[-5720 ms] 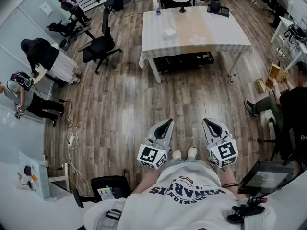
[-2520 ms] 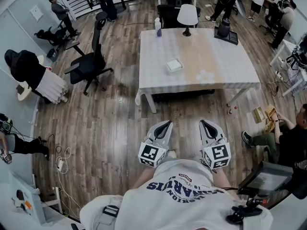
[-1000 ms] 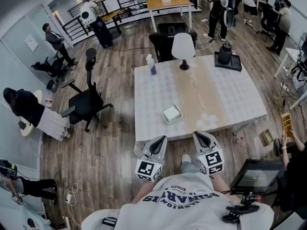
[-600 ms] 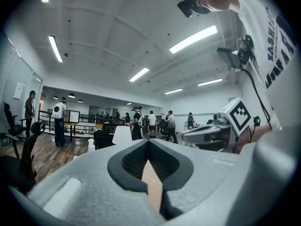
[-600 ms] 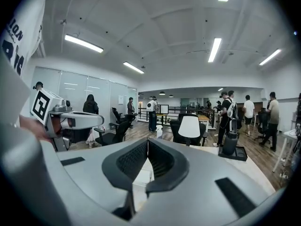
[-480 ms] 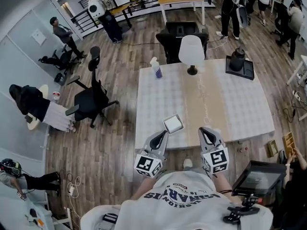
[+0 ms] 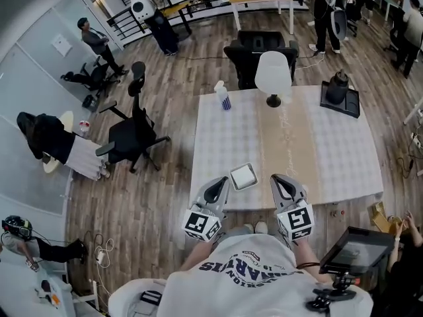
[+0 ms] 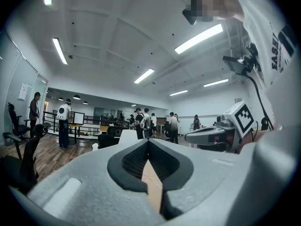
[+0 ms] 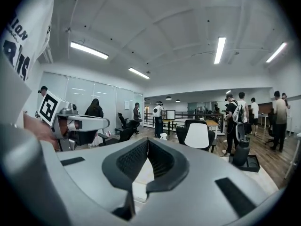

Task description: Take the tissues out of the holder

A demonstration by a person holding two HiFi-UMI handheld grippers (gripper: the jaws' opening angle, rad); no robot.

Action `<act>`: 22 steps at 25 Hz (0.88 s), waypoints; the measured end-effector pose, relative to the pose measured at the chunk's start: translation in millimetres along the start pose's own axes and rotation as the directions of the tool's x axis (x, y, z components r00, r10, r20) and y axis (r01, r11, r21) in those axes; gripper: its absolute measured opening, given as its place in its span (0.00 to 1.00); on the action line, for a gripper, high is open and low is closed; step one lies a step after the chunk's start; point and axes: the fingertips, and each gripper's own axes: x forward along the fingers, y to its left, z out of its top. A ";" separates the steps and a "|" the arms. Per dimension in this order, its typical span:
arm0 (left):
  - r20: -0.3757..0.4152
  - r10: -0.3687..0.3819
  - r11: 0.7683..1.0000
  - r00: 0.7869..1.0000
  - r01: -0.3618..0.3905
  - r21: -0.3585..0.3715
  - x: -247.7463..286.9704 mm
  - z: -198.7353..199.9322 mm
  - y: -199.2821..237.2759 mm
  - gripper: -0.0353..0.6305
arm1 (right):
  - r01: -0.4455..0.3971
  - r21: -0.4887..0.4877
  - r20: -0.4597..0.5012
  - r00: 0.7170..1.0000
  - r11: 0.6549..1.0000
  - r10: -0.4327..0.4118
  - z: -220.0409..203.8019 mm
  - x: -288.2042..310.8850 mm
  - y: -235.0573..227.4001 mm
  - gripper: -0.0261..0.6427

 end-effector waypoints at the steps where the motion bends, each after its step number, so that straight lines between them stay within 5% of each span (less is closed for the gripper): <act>1: 0.006 -0.004 1.000 1.000 0.004 -0.003 0.6 -0.5 1.0 0.06 | 0.006 -0.008 0.001 1.000 1.000 -0.006 0.8 0.8 0.8 0.05; 14: -0.016 -0.047 0.999 0.999 0.047 0.007 9.0 -9.6 22.4 0.06 | 0.035 -0.014 -0.035 0.999 0.999 -0.035 2.0 18.3 11.0 0.05; 22: -0.155 -0.094 0.992 0.983 0.105 0.066 23.4 -49.5 35.5 0.18 | 0.073 -0.005 -0.059 0.996 0.997 -0.073 -9.7 18.0 13.2 0.05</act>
